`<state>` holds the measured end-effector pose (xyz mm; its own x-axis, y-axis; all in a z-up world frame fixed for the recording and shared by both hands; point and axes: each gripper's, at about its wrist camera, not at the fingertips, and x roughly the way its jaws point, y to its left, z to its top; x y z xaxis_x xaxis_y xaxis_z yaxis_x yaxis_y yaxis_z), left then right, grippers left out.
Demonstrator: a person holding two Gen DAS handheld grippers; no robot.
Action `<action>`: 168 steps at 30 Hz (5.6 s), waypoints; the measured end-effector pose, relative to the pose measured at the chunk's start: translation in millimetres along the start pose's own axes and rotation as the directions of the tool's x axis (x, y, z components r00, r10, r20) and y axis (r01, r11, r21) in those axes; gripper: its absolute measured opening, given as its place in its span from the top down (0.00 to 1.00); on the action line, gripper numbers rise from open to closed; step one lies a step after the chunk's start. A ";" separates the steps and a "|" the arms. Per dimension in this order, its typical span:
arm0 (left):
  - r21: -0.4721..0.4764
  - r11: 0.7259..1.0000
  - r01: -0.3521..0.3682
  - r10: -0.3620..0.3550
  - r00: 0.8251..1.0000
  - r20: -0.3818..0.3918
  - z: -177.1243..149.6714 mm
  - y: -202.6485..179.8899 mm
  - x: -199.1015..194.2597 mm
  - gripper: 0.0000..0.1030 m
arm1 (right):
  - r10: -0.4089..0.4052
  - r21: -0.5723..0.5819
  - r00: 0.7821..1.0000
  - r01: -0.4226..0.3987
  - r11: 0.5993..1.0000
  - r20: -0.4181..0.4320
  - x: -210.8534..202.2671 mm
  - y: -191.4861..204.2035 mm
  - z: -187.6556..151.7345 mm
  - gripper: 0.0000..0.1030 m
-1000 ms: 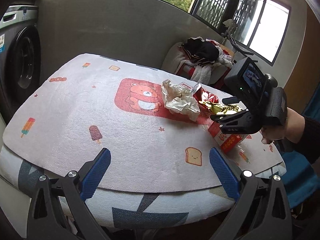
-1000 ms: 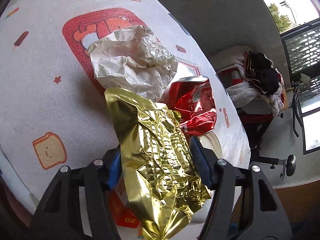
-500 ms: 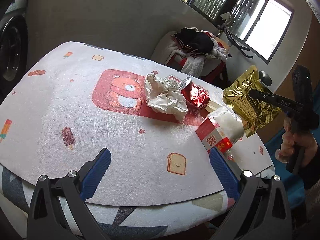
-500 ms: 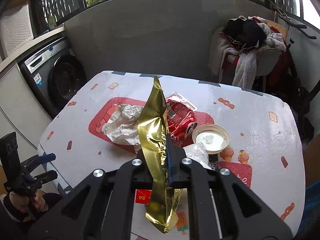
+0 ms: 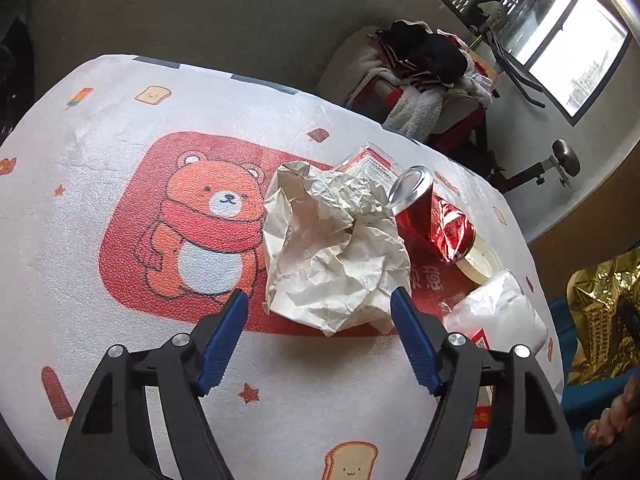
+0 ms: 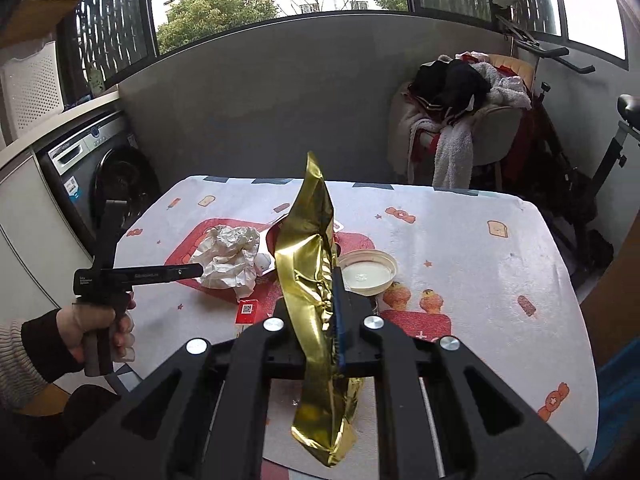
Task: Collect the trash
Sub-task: 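Grasp the crumpled white paper with the left gripper while the right holds the gold bag, then carry the white paper in the left gripper and gold bag in the right toward the pink bin, then open the left gripper to drop the paper into the bin while the right drops the gold bag, then grasp the red cigarette box on the mat with the left gripper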
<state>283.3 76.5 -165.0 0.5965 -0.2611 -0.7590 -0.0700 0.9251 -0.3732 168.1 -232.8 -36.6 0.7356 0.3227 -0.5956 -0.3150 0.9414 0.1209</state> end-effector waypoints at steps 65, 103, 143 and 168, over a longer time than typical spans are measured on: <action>0.476 0.879 0.001 -0.020 0.999 0.036 -260.0 -64.4 -176.5 0.12 | 0.214 0.052 0.967 -0.209 0.977 -0.138 -59.1 87.6 -145.4 0.88; 0.397 0.911 -0.114 0.069 0.990 0.127 -256.3 -29.8 -171.6 0.06 | 0.199 0.054 0.851 -0.198 0.979 -0.485 25.0 127.8 -242.3 0.14; 0.310 0.950 0.032 -0.043 0.999 0.028 -124.7 -101.3 -99.6 0.06 | -0.093 0.031 0.973 0.102 0.994 -0.209 -2.0 26.2 -152.6 0.06; 0.018 0.996 0.086 -0.083 0.988 -0.131 -68.0 -74.7 8.1 0.76 | -0.006 0.175 0.988 0.033 0.984 -0.152 30.4 -32.1 -111.5 0.06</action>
<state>238.9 -13.4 -179.6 0.4906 -0.3704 -0.7887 -0.0038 0.9042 -0.4271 133.7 -264.2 -147.2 0.6379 0.2984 -0.7099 -0.1811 0.9541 0.2384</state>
